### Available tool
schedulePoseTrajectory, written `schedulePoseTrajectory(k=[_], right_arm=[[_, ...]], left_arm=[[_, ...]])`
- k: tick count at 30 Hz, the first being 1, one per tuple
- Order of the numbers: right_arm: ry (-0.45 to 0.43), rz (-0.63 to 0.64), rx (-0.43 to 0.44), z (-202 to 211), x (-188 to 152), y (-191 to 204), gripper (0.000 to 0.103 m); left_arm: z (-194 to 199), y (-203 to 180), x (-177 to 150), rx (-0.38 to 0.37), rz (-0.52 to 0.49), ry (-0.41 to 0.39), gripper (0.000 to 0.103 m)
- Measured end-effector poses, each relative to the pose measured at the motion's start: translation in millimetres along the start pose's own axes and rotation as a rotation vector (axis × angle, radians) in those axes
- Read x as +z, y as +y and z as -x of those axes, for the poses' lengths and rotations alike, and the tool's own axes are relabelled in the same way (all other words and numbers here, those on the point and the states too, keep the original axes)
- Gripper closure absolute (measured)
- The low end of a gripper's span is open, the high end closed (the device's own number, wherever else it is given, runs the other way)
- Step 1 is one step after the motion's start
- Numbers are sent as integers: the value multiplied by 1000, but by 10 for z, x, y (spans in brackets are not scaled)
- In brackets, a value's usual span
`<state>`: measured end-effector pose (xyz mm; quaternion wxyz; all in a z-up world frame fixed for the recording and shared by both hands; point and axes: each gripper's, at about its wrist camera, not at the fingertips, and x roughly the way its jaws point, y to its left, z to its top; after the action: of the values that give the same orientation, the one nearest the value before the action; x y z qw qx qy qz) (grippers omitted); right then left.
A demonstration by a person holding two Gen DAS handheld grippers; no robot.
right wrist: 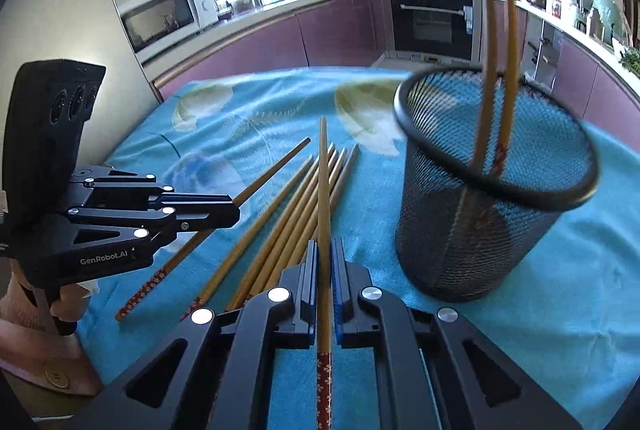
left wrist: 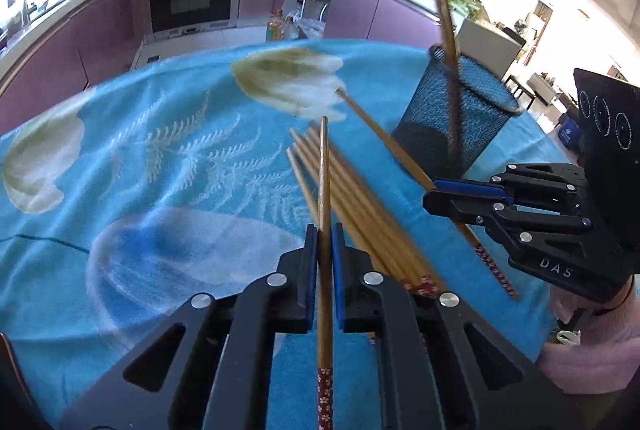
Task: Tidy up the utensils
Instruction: 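Raise both held chopsticks upright off the cloth, then carry both upright chopsticks over the mesh cup and lower them in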
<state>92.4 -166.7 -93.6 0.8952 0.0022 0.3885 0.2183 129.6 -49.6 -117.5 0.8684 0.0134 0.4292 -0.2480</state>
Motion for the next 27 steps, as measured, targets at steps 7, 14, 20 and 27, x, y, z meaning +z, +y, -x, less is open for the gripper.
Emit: schedulePoseTrajectory(k=[7,14,20,27], right_arm=[[-136,-2,8,506,129,-74,97],[-243,-11,7,858,211,-143,97],[-313,-5,-1,1057,338,-209,97],[-392,13,-35,1250,554,-283,97]], left_arm=[[543,-107,205,-101,-33,-119,95],[1008,-175,336,-188,-53,-221,95],[1232,-216,529,-225,-41,-299,95],[1377,-439,890,-273,-64,-384,95]])
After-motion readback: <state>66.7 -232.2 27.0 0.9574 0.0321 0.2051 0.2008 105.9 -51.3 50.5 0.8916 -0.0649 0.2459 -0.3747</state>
